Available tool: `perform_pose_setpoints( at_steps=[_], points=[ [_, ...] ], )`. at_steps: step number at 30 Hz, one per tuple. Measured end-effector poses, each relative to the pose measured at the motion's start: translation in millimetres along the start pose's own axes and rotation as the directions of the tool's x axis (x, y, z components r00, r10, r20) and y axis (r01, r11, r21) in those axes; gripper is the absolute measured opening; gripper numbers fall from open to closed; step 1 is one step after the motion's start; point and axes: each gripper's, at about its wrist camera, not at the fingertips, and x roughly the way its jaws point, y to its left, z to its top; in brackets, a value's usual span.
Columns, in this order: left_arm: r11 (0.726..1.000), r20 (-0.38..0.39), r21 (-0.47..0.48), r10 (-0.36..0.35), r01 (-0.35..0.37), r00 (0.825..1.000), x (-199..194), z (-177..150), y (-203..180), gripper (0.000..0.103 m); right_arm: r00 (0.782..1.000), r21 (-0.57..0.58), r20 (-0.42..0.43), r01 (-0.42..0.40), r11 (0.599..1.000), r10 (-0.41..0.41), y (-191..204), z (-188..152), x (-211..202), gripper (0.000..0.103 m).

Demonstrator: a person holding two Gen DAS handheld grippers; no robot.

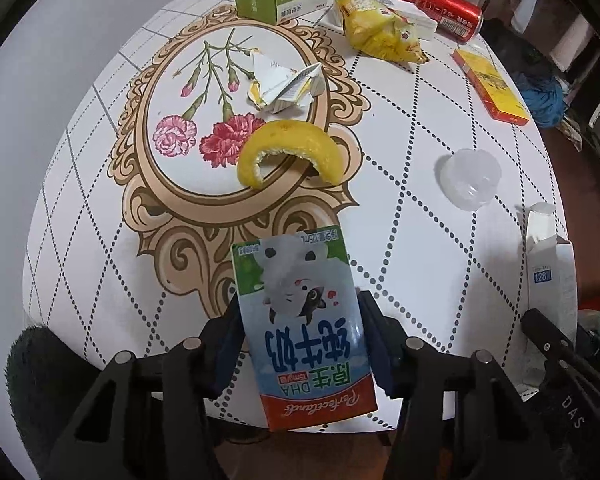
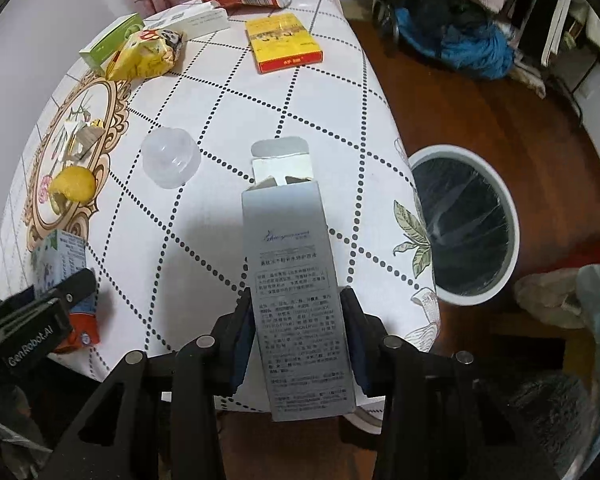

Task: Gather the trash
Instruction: 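Carry both held boxes over the white trash bin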

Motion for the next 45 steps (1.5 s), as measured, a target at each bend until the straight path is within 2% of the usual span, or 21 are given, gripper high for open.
perform_pose_setpoints(
  at_steps=[1, 7, 12, 16, 21, 26, 30, 35, 40, 45],
  points=[
    [1.0, 0.005, 0.005, 0.009, -0.009, 1.0, 7, 7, -1, 0.05, 1.0, -0.006, 0.012, 0.008, 1.0, -0.008, 0, -2, -1, 0.04],
    [0.997, 0.062, 0.059, 0.044, -0.048, 0.997, -9, -3, -15, 0.049, 0.999, 0.027, 0.046, -0.03, 0.999, 0.029, -6, -5, -3, 0.039],
    [0.993, 0.147, 0.108, 0.03, -0.046, 0.989, -42, 3, -30, 0.049, 0.993, 0.097, 0.08, -0.096, 0.991, 0.088, -26, -5, -15, 0.039],
    [0.986, 0.214, 0.168, -0.029, -0.008, 0.976, -71, 13, -64, 0.049, 0.982, 0.152, 0.145, -0.142, 0.978, 0.12, -55, -1, -42, 0.039],
    [0.963, 0.234, 0.259, -0.136, 0.073, 0.963, -86, 31, -120, 0.049, 0.969, 0.222, 0.228, -0.151, 0.963, 0.099, -114, 6, -81, 0.039],
    [0.919, 0.149, 0.34, -0.263, 0.2, 0.953, -66, 52, -200, 0.049, 0.969, 0.318, 0.244, -0.109, 0.942, 0.03, -191, 10, -88, 0.039],
    [0.884, 0.05, 0.376, -0.32, 0.279, 0.946, -30, 69, -259, 0.049, 0.98, 0.385, 0.2, -0.079, 0.919, 0.001, -246, 15, -57, 0.039],
    [0.857, -0.062, 0.413, -0.312, 0.308, 0.948, 27, 83, -315, 0.049, 0.994, 0.421, 0.113, -0.048, 0.906, 0.0, -295, 26, 3, 0.039],
    [0.837, -0.119, 0.449, -0.29, 0.312, 0.95, 62, 88, -351, 0.049, 0.998, 0.454, 0.056, -0.041, 0.89, 0.018, -327, 33, 52, 0.039],
    [0.827, -0.157, 0.468, -0.27, 0.312, 0.95, 85, 92, -372, 0.051, 0.999, 0.478, 0.029, -0.048, 0.877, 0.038, -340, 36, 88, 0.039]
  ],
)
